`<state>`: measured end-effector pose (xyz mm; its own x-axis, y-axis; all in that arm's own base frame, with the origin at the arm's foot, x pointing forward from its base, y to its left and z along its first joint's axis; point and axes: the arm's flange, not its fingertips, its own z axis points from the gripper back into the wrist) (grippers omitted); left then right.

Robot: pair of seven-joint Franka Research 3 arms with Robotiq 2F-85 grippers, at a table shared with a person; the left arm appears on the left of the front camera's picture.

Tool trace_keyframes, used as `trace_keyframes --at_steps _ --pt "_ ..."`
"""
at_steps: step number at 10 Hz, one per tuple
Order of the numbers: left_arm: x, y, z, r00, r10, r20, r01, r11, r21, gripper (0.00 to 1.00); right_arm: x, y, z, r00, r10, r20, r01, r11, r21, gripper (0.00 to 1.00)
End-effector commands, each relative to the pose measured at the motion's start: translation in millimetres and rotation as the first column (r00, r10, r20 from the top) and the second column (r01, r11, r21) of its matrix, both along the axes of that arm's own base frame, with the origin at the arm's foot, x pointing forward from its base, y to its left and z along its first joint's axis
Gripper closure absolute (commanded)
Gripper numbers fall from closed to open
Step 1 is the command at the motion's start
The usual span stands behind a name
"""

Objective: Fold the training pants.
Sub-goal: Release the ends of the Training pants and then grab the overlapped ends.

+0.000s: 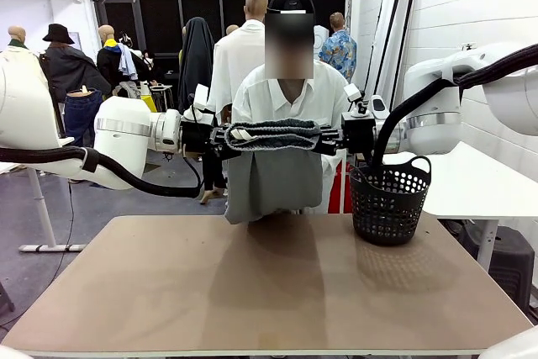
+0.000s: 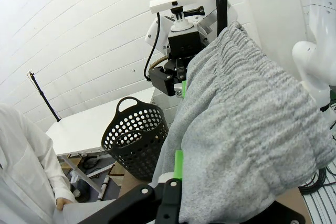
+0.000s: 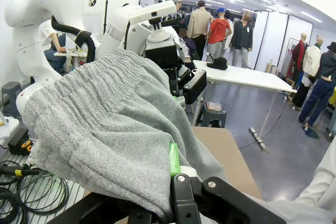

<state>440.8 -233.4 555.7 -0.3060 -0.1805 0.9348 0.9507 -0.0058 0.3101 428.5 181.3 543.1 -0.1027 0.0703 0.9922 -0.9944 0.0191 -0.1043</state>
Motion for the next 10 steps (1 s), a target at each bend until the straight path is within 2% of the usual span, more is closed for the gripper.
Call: trace_keyframes --at_steps 1,10 --pt "-4.1 0.7 2.6 1.0 0.01 0.011 -0.01 1.0 -0.022 1.0 -2.7 0.7 1.4 1.0 0.0 0.002 0.0 1.0 0.004 1.0" --pt "-4.1 0.7 2.6 1.0 0.01 0.011 -0.01 1.0 -0.022 1.0 -2.7 0.7 1.4 1.0 0.0 0.002 0.0 1.0 0.004 1.0"
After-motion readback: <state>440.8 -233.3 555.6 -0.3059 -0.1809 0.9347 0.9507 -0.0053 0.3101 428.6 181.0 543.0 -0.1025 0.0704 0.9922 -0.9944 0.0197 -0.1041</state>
